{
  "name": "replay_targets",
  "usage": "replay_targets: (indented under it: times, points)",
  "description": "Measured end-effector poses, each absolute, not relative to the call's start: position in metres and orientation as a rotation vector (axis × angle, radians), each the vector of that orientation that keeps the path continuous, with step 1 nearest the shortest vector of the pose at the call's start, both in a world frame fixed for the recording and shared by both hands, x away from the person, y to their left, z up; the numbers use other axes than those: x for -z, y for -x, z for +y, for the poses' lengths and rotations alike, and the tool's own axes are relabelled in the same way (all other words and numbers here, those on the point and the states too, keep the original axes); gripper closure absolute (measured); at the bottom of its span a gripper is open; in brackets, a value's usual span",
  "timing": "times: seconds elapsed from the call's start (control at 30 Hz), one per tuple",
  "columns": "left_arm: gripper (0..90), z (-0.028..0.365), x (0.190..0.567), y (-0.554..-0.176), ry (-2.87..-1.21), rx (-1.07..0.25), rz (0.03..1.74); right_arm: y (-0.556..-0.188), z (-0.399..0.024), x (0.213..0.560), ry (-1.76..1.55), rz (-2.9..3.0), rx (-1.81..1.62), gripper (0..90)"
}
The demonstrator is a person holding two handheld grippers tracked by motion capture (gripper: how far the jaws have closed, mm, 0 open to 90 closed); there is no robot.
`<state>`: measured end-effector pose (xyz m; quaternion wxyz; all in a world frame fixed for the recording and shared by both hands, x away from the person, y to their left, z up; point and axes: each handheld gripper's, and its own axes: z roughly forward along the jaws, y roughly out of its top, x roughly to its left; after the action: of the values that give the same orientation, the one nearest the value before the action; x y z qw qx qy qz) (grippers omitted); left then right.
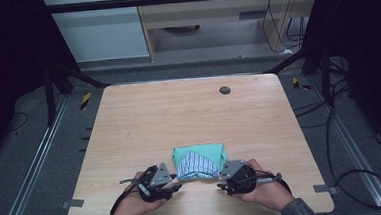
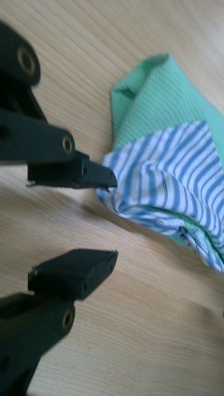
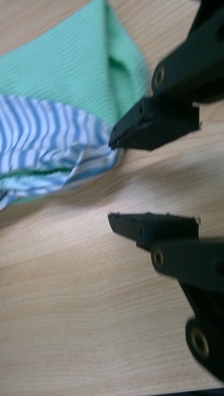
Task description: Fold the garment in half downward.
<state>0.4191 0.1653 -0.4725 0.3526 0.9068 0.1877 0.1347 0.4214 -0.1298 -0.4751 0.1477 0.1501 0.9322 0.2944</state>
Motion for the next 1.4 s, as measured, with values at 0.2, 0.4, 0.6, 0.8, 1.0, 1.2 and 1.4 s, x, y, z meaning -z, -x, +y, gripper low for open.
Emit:
replay_targets:
  times: [0.2, 0.4, 0.6, 0.8, 1.0, 1.2, 1.4]
  points:
    - [30.5, 0.188, 0.469, -0.435, -2.29, -0.416, 0.662, -0.43, -0.154, 0.478, -0.66, 2.549, -0.869, 29.6]
    - [16.2, 0.21, 0.472, -0.457, -2.235, -0.451, 0.844, -0.447, -0.178, 0.482, -0.94, 2.433, -0.855, 13.9]
    - [12.3, 0.224, 0.482, -0.473, -2.237, -0.439, 0.938, -0.462, -0.197, 0.487, -1.109, 2.371, -0.871, 8.9]
    - [10.2, 0.234, 0.486, -0.488, -2.207, -0.458, 1.011, -0.476, -0.21, 0.492, -1.234, 2.317, -0.889, 7.7]
    - [8.6, 0.242, 0.494, -0.503, -2.183, -0.495, 1.073, -0.488, -0.22, 0.499, -1.309, 2.246, -0.866, 7.2]
    - [8.8, 0.243, 0.5, -0.513, -2.155, -0.556, 1.111, -0.504, -0.226, 0.508, -1.449, 2.117, -0.862, 5.8]
    - [1.3, 0.243, 0.508, -0.523, -2.097, -0.523, 1.181, -0.514, -0.22, 0.512, -1.486, 2.045, -0.877, 0.3]
